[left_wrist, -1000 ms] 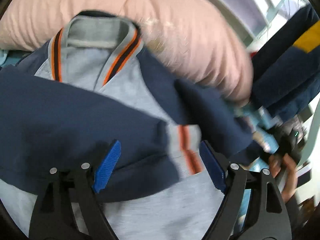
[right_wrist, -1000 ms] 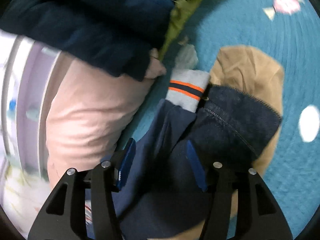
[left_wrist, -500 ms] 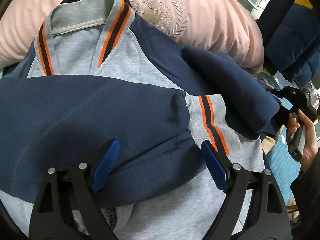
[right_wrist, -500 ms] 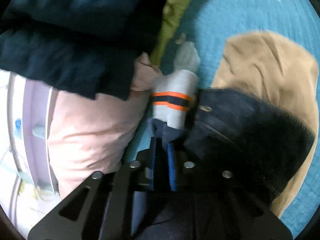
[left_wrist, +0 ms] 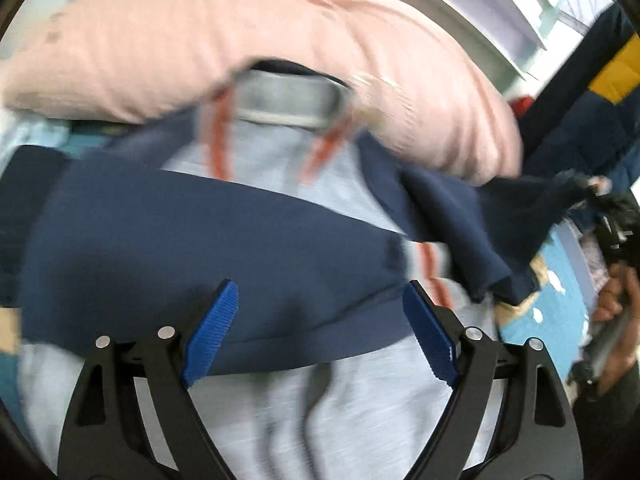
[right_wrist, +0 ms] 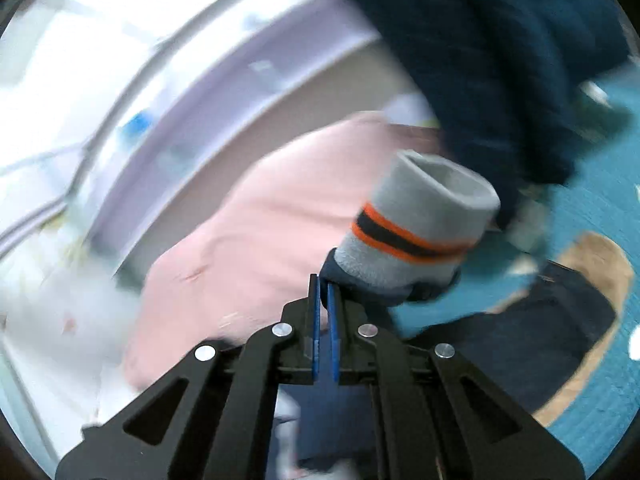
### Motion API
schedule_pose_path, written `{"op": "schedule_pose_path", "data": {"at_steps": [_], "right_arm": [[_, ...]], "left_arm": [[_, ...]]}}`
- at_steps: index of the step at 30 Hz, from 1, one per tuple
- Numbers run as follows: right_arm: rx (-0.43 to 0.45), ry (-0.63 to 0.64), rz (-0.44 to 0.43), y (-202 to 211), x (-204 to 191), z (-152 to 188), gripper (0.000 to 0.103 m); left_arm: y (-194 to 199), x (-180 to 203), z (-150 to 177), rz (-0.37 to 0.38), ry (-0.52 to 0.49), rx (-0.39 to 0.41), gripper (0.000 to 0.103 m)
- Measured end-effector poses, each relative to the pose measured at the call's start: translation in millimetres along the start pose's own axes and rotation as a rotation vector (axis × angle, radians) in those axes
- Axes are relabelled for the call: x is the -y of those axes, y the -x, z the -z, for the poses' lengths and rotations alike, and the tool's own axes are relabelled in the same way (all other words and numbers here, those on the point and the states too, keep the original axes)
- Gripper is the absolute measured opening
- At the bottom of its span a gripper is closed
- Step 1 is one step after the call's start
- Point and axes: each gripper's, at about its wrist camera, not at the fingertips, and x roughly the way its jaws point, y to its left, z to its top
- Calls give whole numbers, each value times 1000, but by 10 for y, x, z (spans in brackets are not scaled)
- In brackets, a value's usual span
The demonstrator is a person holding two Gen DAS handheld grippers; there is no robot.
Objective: Fold large clothes
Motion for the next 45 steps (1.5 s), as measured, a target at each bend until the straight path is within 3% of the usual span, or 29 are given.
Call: {"op": "schedule_pose_path", "data": {"at_steps": [4, 9, 11, 14, 18, 21, 24, 26, 28, 31, 35, 40, 42, 45], "right_arm": [[-40, 124, -107, -56, -823, 253, 3], [-182, 253, -220, -396, -1779, 935, 3], [-250, 290, -226, -605, -2056, 1261, 3], [-359, 379, -213, -962, -2382, 1858, 4], [-508, 438, -169, -1337, -2495, 2577, 7], [-567, 433, -141, -1387, -2492, 2815, 8], [-572, 393, -146, -1367, -2388, 2684, 18], [-578, 362, -152, -1243, -2289, 2528, 53], [-549, 358, -183, -1072, -2212, 2387, 62], [-521, 369, -190, -799, -2053, 2194, 63], [-473, 382, -89, -595, -1639, 1916, 63], [-434, 390, 58, -528, -1139, 1600, 63], [-434, 406, 101, -511, -997, 1513, 63], [-449, 383, 124, -527, -844, 1460, 63]], "left_arm": [[314, -576, 100, -120, 52, 34, 85], [618, -1205, 209, -186, 143, 55, 85], [724, -1421, 239, -197, 172, 58, 85], [805, -1620, 259, -201, 198, 55, 85], [819, -1731, 279, -201, 206, 50, 85], [836, -1769, 294, -198, 211, 52, 85], [820, -1776, 253, -179, 221, 51, 85], [809, -1764, 222, -157, 235, 52, 85], [770, -1752, 183, -101, 263, 35, 85], [644, -1697, 134, -11, 333, -11, 85], [489, -1633, 47, 28, 407, -41, 85], [339, -1584, -98, -38, 428, -69, 84], [352, -1577, -136, -62, 429, -74, 75], [471, -1485, -184, -116, 380, -52, 74]]}}
